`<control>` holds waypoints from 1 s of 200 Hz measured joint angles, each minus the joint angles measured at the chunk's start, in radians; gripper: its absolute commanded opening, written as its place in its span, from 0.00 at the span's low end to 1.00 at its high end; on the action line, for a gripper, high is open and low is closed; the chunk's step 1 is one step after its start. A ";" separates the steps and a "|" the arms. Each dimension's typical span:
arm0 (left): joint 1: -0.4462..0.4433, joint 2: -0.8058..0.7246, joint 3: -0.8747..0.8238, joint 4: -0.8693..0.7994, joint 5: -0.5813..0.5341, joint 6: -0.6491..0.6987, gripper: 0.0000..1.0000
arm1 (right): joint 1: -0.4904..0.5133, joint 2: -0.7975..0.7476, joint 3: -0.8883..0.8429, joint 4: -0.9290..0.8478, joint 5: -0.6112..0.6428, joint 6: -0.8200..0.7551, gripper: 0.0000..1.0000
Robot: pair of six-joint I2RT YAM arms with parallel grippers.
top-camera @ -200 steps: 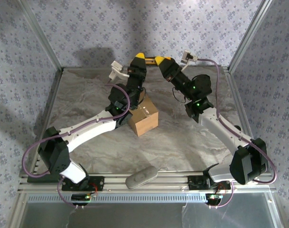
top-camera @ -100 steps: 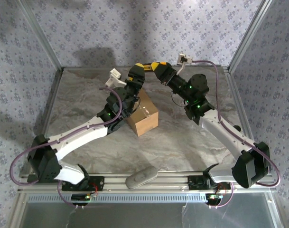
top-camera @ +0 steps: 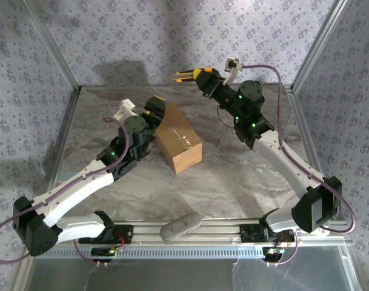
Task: Unpack the express box
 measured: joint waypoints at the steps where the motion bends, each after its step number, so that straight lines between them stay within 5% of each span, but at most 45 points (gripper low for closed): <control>1: 0.005 -0.002 -0.001 -0.004 0.002 0.000 0.66 | -0.001 0.003 0.003 -0.004 0.002 -0.005 0.00; 46: 0.297 -0.003 0.047 -0.263 0.177 0.136 0.65 | -0.056 0.014 0.014 -0.137 0.045 -0.116 0.00; 78: 0.420 0.115 0.178 -0.320 0.296 0.284 0.62 | -0.068 -0.003 0.016 -0.265 0.072 -0.232 0.00; 147: 0.534 0.502 0.277 -0.273 0.553 0.434 0.52 | 0.031 -0.043 0.031 -0.521 0.235 -0.535 0.00; 200: 0.531 0.601 0.279 -0.216 0.664 0.448 0.49 | 0.154 -0.022 0.031 -0.649 0.421 -0.716 0.00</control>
